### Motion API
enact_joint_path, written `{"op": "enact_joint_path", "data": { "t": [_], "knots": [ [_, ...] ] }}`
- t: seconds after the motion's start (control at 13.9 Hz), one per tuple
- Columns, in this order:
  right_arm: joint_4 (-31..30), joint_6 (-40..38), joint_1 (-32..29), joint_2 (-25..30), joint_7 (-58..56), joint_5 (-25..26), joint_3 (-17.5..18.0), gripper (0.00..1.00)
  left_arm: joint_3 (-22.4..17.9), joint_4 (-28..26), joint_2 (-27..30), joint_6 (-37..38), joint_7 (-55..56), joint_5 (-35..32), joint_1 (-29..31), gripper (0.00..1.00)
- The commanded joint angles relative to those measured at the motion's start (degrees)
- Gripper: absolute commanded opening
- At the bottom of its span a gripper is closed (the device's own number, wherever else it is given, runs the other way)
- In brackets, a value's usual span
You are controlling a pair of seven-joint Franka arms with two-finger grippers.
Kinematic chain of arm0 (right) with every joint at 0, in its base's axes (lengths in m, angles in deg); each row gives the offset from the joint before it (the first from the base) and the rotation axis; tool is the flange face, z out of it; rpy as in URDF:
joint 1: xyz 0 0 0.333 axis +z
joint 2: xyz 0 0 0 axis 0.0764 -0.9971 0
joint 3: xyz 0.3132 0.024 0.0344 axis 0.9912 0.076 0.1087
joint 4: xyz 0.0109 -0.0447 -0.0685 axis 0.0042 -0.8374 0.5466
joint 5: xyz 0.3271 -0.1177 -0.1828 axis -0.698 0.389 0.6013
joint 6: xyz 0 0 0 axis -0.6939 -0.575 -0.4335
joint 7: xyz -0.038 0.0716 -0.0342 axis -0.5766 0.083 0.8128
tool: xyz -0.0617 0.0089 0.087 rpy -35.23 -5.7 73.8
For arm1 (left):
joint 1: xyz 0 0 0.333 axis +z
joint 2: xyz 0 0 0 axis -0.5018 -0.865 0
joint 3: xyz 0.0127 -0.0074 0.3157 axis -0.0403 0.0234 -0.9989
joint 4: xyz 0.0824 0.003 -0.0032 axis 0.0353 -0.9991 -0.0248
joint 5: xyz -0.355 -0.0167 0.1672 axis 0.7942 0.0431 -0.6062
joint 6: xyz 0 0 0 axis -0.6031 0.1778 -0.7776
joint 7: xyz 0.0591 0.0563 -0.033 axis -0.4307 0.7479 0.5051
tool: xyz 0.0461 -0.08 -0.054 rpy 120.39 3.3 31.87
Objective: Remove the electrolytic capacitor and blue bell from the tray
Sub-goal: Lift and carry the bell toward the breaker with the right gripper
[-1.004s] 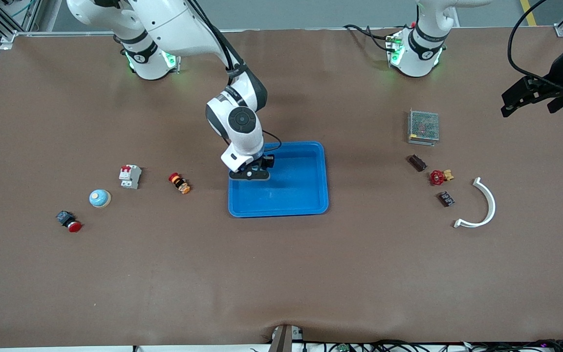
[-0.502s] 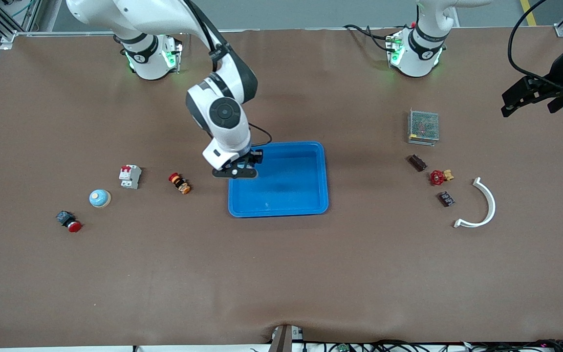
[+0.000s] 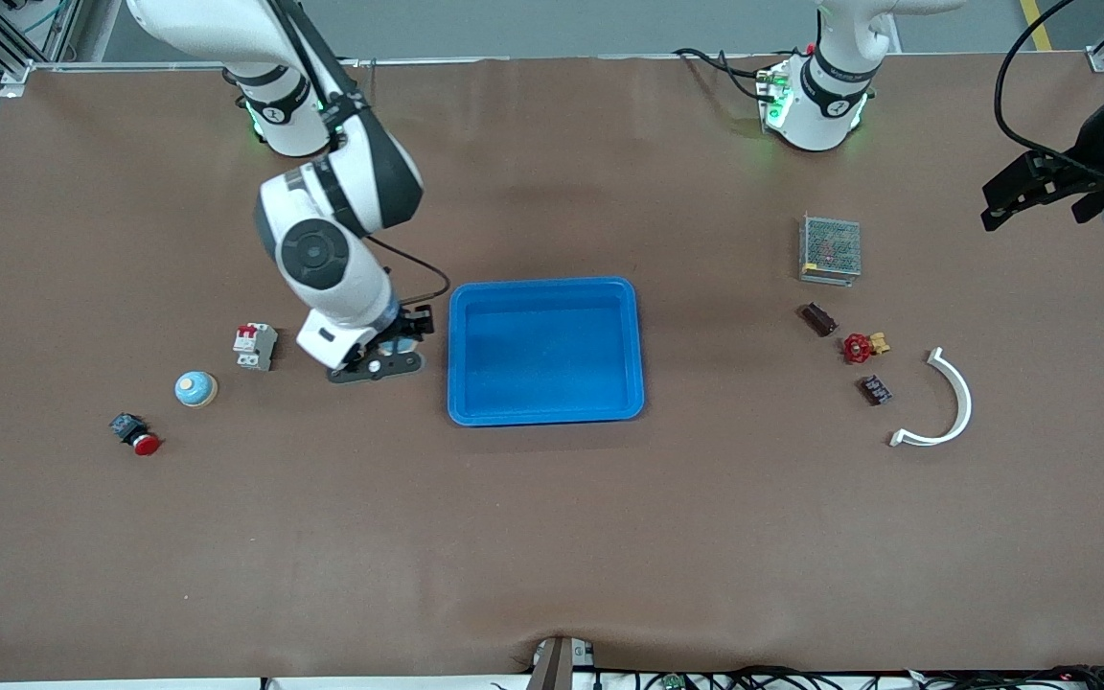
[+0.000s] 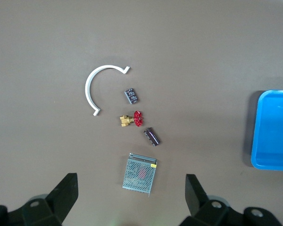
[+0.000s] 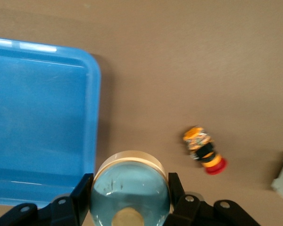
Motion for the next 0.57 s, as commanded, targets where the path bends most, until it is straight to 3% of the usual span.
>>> {"op": "enact_joint_path", "data": {
  "t": [0.0,0.5],
  "knots": [
    [-0.79,-0.89,-4.52,1.66,-7.31,0.66,0.94,0.43,0.21,0.29,-0.02,-0.18,-0.22,-0.89,-0.11,1.0],
    [-1.23,0.78,-13.94,1.4,-25.08,0.75,0.94,0.43,0.21,0.2,-0.11,-0.53,-0.22,-0.8,-0.02,1.0]
  ]
}}
